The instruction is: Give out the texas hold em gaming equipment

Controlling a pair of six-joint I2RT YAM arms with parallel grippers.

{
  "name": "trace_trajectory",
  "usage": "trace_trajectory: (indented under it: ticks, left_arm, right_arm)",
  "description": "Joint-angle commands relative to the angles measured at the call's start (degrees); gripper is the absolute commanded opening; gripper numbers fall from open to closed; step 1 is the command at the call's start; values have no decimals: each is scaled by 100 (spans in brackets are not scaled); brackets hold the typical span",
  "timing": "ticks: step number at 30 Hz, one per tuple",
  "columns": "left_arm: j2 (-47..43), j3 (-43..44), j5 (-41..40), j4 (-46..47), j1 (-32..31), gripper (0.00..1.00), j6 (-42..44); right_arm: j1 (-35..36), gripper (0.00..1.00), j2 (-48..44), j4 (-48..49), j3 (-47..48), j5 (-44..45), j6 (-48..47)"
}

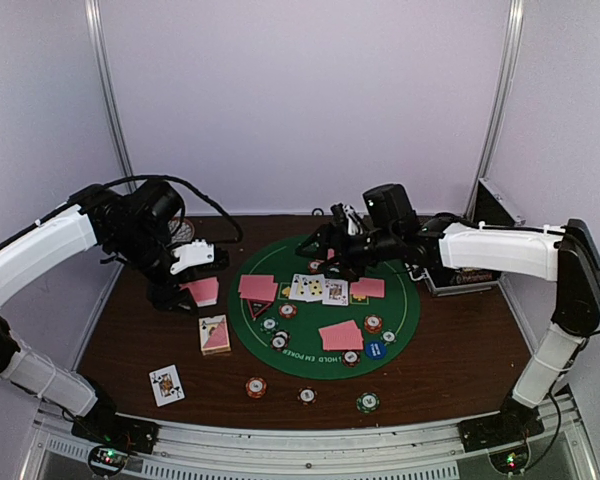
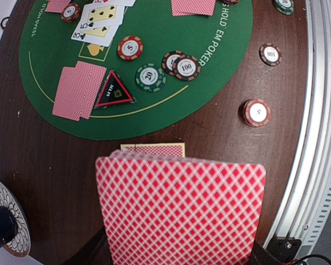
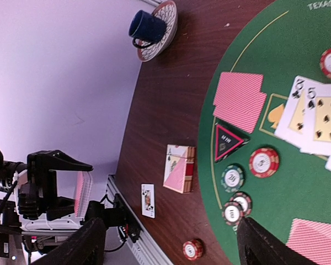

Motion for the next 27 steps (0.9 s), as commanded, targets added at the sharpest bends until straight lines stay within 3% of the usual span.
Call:
trace_trajectory:
  ticks: [1,10,27]
  left_arm:
    - [-2,8,-103,365,9,21,-73]
    - [293,159,-181,515,9,21,-163]
    - [348,236,-201,534,9,20,-188]
  right_arm:
    - [545,86,148,953,-59,-24,759]
    - [1264,81,633,1573,207,1,1243]
    - [1751,72,1675,2524,976,-241,1776]
